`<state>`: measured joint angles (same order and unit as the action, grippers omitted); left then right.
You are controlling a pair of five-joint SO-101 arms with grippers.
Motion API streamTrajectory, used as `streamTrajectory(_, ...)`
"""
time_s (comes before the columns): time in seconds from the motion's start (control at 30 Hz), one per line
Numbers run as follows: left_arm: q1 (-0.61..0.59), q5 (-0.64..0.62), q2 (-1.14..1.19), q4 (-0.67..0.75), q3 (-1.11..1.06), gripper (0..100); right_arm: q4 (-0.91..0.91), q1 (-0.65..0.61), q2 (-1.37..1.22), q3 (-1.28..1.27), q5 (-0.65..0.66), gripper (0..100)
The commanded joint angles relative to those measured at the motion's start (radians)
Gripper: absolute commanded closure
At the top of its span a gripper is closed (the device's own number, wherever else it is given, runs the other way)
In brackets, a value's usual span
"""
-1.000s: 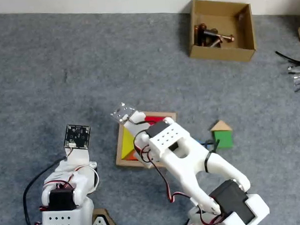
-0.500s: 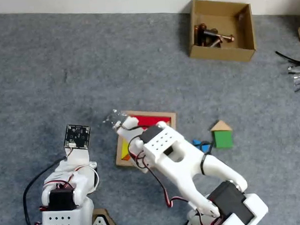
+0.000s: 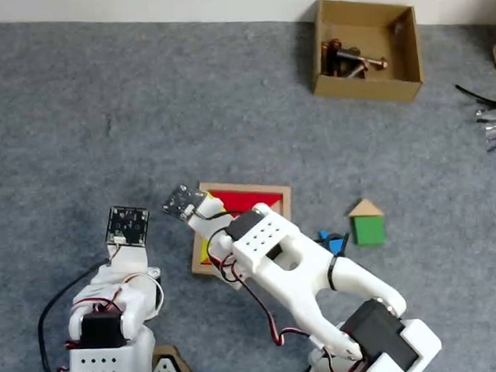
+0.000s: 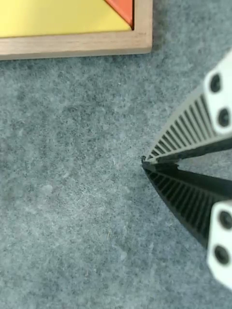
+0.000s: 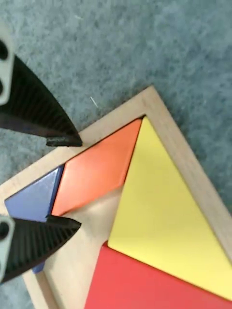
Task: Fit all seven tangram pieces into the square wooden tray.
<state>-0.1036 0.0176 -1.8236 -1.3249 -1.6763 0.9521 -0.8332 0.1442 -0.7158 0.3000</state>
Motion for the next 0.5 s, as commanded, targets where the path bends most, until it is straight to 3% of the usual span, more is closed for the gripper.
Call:
streamTrajectory(0.0, 0.012, -0.002, -0.01, -0.003, -0.018, 99, 0.005, -0.007, 0.108, 0.062, 0.005, 77.1)
streamTrajectory(0.27, 0.012, -0.002, -0.01, -0.003, -0.018, 99, 0.022, 0.11, 0.364, 0.038, 0.005, 77.1)
streamTrajectory(0.47, 0.012, -0.002, -0.01, -0.003, -0.018, 99, 0.048, 0.306, 0.499, -0.03, 0.003, 77.1)
